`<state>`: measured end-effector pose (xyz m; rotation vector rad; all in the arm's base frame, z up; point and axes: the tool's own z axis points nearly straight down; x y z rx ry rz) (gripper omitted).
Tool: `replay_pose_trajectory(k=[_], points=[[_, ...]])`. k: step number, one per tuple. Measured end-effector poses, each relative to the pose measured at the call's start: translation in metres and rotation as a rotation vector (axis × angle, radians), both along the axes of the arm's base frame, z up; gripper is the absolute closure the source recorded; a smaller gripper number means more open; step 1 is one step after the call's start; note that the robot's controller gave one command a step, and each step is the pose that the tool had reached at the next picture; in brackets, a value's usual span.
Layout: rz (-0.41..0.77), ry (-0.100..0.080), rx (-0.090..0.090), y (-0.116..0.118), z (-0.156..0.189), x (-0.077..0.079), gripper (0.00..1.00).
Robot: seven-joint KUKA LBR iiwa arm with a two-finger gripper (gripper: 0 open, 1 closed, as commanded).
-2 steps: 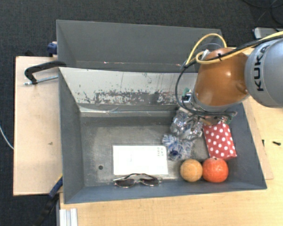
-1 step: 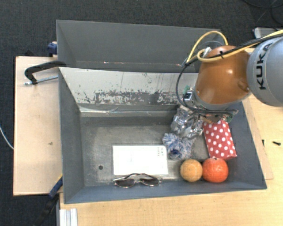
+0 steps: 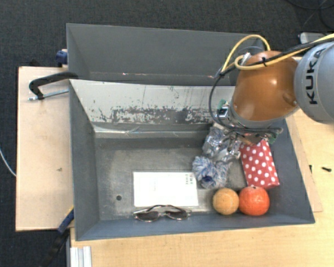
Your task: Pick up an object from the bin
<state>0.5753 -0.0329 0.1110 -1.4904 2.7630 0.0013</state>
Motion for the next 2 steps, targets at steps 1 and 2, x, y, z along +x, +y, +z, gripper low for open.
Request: replay_pose_trajectory(k=[1,2], points=[[-0.001,-0.004,0.000,0.0004,0.0141,0.0010,1.00],[-0.001,-0.002,0.000,0.0008,0.0238,0.0009,1.00]])
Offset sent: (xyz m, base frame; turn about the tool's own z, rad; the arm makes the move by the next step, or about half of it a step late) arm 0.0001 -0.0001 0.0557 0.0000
